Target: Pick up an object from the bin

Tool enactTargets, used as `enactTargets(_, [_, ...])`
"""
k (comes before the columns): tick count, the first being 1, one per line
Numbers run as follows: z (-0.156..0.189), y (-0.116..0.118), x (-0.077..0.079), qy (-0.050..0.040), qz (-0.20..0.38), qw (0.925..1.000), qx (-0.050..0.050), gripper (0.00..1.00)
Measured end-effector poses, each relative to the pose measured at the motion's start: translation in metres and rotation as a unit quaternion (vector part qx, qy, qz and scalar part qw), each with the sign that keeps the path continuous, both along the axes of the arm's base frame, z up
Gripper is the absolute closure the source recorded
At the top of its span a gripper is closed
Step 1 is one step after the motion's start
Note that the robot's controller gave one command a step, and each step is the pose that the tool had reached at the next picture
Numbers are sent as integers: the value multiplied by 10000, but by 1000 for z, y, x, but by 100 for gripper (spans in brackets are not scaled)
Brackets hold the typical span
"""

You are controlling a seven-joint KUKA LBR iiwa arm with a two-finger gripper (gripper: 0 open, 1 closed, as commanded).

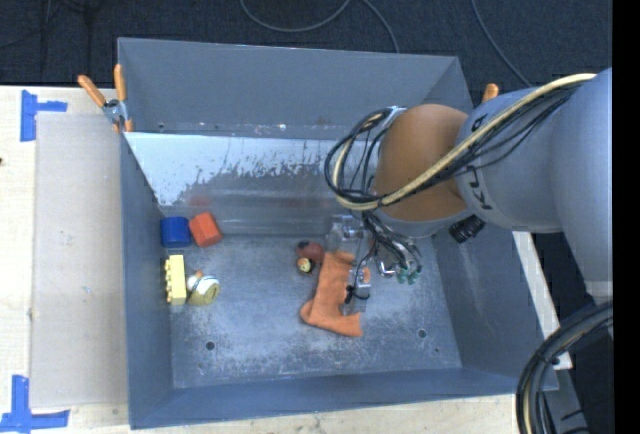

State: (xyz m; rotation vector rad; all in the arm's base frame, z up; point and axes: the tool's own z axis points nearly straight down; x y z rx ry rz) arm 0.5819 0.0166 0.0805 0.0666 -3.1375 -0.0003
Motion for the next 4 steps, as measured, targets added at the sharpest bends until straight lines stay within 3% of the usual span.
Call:
enactTargets(1, [-10, 12, -17, -29, -534, 9986, 1, 100])
enactTargets(2, [-10, 12, -17, -29, -531, 9986, 0, 100])
enactTargets(3, [135, -8, -17, -39, -540, 9985, 1, 100])
enactTargets(4, [134, -8, -17, -32, -539, 9985, 1, 100])
